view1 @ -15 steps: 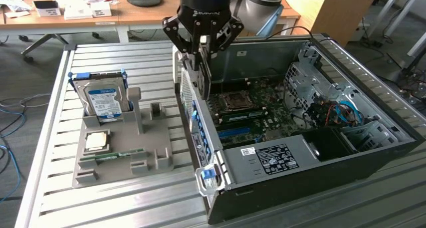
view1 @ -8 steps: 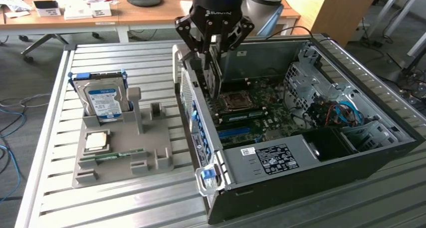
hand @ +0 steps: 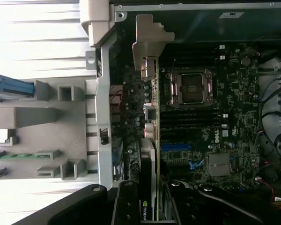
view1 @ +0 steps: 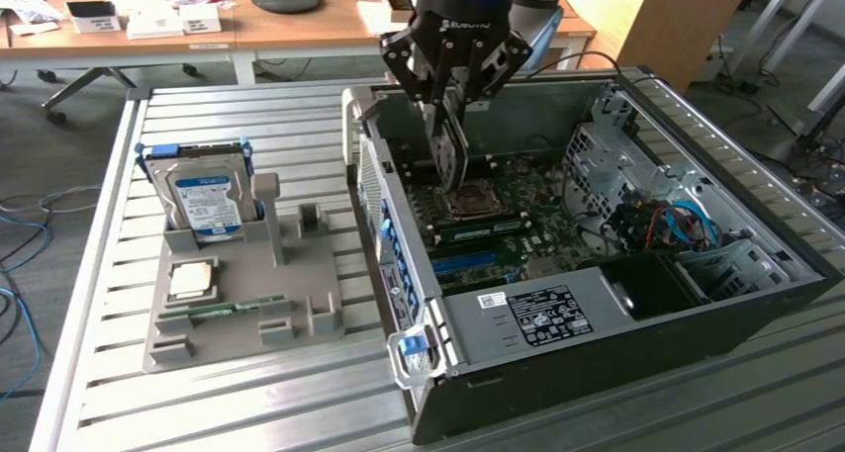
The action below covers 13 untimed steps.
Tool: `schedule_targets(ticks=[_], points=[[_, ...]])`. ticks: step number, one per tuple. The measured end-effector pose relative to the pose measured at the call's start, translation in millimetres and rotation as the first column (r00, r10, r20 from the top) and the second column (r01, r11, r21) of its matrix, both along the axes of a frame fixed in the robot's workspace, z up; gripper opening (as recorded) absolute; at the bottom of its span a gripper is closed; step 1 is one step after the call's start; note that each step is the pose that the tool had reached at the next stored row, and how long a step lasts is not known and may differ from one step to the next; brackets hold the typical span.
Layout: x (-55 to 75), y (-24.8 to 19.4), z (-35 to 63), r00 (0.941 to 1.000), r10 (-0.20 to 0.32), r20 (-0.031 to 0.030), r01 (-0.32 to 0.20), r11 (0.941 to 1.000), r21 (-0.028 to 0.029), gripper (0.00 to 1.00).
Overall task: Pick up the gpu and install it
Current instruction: 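Pick up the gpu and move the gpu toward the slot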
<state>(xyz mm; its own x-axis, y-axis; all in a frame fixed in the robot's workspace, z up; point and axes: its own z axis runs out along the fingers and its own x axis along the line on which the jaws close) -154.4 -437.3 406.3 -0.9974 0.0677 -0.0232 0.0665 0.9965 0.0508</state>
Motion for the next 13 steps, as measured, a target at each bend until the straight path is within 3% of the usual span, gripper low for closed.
schedule_targets(ticks=[13], points=[[47.2, 0.0, -0.1, 1.0000, 0.000, 0.0000, 0.000, 1.0000, 0.0004, 0.27]])
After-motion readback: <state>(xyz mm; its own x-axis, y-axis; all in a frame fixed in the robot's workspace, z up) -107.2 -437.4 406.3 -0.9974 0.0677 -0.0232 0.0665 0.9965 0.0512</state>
